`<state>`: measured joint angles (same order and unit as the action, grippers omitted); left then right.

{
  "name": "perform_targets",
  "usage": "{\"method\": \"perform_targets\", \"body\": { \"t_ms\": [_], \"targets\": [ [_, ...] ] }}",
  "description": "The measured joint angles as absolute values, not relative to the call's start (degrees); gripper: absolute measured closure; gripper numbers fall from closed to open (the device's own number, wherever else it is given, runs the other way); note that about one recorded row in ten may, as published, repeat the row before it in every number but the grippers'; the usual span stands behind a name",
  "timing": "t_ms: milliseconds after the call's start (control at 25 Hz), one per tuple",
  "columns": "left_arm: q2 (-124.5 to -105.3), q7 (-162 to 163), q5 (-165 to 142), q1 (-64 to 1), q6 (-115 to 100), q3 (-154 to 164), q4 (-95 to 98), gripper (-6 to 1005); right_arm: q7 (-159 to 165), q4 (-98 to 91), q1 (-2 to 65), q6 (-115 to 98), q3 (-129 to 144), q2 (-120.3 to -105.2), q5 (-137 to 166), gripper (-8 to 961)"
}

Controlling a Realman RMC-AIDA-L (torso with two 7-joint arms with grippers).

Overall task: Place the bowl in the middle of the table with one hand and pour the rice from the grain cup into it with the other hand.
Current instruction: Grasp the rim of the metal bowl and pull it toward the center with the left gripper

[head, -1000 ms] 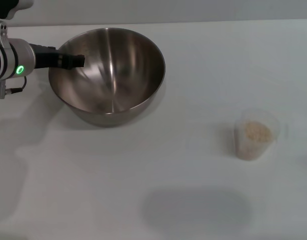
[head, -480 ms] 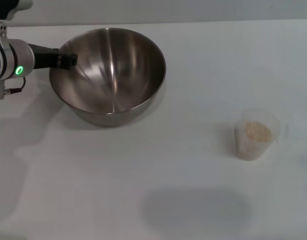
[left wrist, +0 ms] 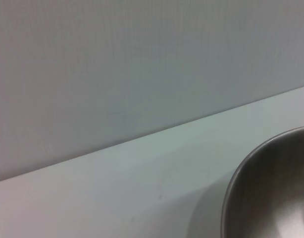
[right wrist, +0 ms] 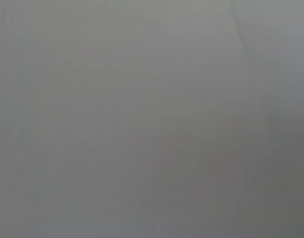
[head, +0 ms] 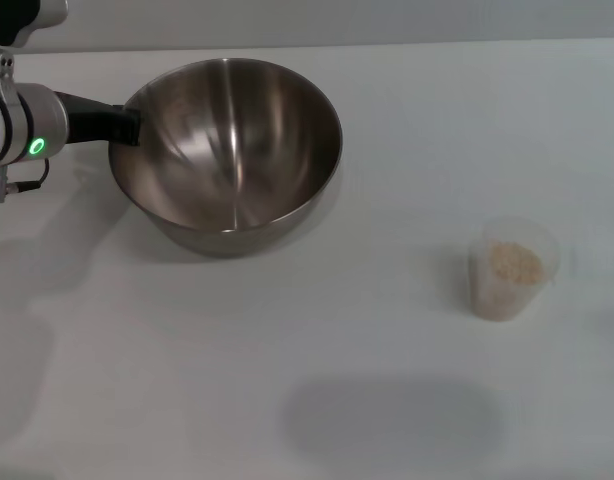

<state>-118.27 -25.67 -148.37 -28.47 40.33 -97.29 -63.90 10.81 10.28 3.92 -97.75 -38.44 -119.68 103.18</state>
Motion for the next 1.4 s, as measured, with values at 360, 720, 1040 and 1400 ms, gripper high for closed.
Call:
{"method": "perform_targets", "body": {
  "t_ms": [360, 720, 1040, 1400],
  "targets": [
    [-118.18, -26.27, -147.58, -28.79, 43.42, -97.86, -65.31, 923, 10.81, 10.28, 4.04, -97.99, -38.4, -119.62, 103.18, 166],
    [-118.04, -30.51, -139.52, -30.68, 50.32, -106.96, -64.82, 939, 11.34, 10.36, 4.12, -98.0, -38.17, -119.61, 103.18, 166],
    [-118.02, -32.46, -137.3, -32.91, 54.76, -112.65, -62.69, 958, 12.46, 10.16, 4.22, -97.94, -37.79, -119.56, 103.18, 165],
    [-117.59, -32.92, -137.2, -36.57, 58.96, -118.11, -58.55, 960, 12.64, 10.28, 4.43, -97.53, -37.35, -119.52, 103.18, 165]
  ]
}}
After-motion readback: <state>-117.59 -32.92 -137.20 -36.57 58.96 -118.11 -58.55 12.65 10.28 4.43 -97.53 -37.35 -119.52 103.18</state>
